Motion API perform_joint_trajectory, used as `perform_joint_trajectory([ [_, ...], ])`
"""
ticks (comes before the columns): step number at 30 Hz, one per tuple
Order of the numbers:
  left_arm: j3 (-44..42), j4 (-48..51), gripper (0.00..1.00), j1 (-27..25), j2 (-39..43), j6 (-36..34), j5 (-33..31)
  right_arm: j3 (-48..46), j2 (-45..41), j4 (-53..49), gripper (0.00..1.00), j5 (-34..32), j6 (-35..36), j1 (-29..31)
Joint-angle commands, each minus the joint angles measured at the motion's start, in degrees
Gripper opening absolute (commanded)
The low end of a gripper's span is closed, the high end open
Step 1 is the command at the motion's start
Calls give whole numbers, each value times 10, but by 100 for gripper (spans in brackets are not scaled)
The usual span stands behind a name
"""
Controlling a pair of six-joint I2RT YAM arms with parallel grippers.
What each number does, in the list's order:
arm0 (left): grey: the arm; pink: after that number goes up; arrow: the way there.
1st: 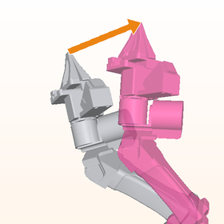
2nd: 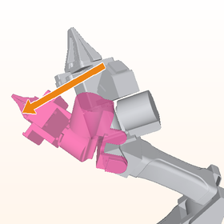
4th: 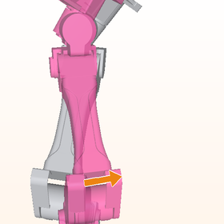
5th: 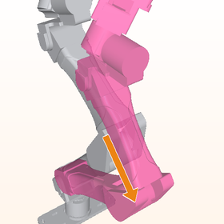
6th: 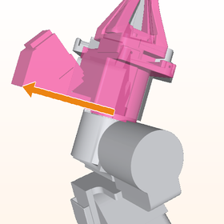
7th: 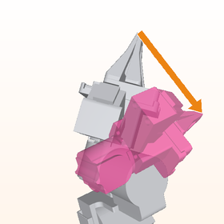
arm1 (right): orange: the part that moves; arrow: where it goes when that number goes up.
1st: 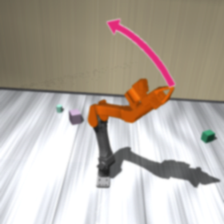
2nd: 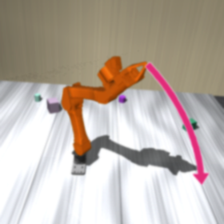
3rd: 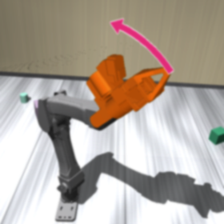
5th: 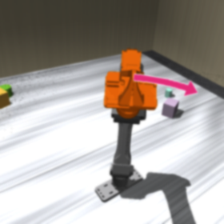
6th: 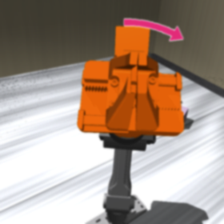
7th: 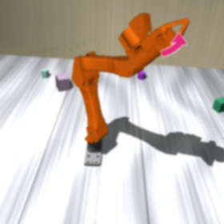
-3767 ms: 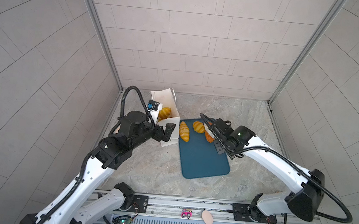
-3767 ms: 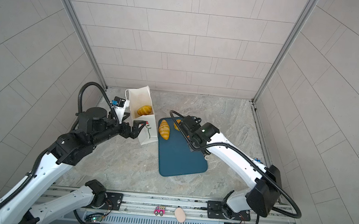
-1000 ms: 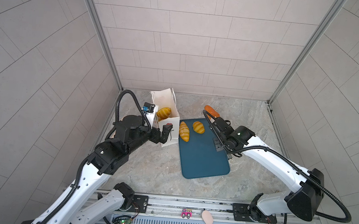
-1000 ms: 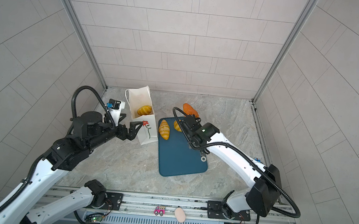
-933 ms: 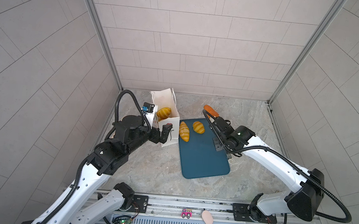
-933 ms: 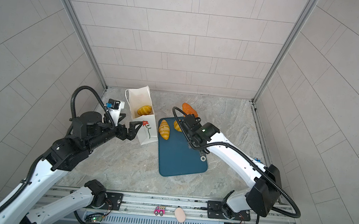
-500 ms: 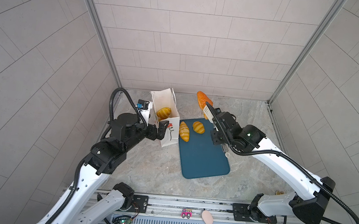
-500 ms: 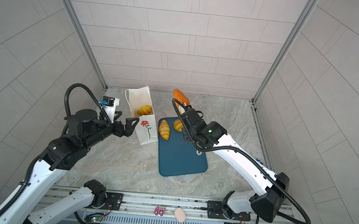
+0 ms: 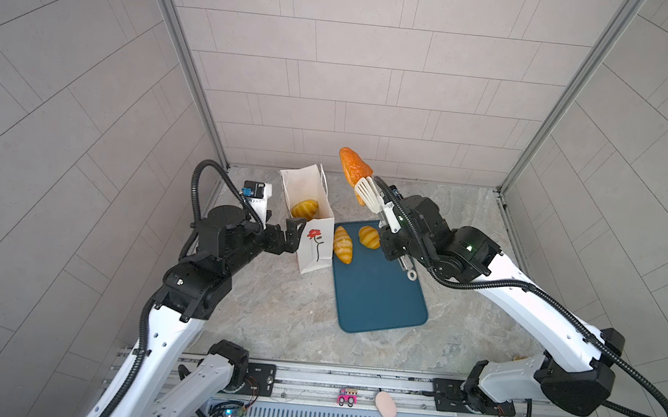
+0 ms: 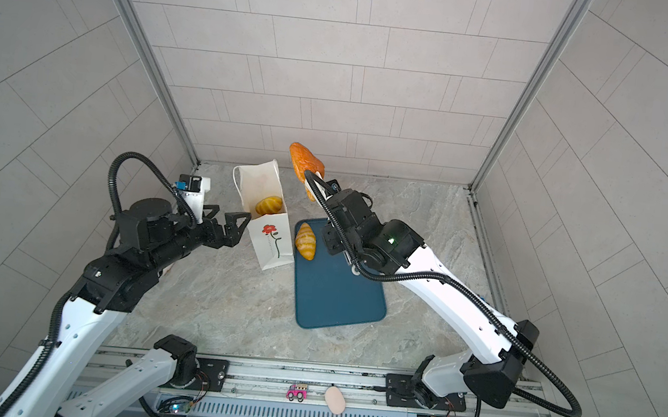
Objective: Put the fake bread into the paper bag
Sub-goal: 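Carry the orange pastry in the tongs over the paper bag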
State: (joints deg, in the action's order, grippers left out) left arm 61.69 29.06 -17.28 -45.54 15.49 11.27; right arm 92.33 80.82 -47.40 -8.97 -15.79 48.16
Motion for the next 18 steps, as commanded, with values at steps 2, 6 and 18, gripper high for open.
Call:
perform_joint_trajectory([
  [2, 3, -9, 100, 8, 8, 8, 10, 35, 6, 41, 19, 7, 39, 12],
  [6, 2, -9, 100, 11, 6, 10, 12, 41, 19, 70, 21, 15, 63, 32],
  [18, -8, 3, 100, 18, 34, 15, 3, 93, 99, 77, 21, 57, 31, 63],
])
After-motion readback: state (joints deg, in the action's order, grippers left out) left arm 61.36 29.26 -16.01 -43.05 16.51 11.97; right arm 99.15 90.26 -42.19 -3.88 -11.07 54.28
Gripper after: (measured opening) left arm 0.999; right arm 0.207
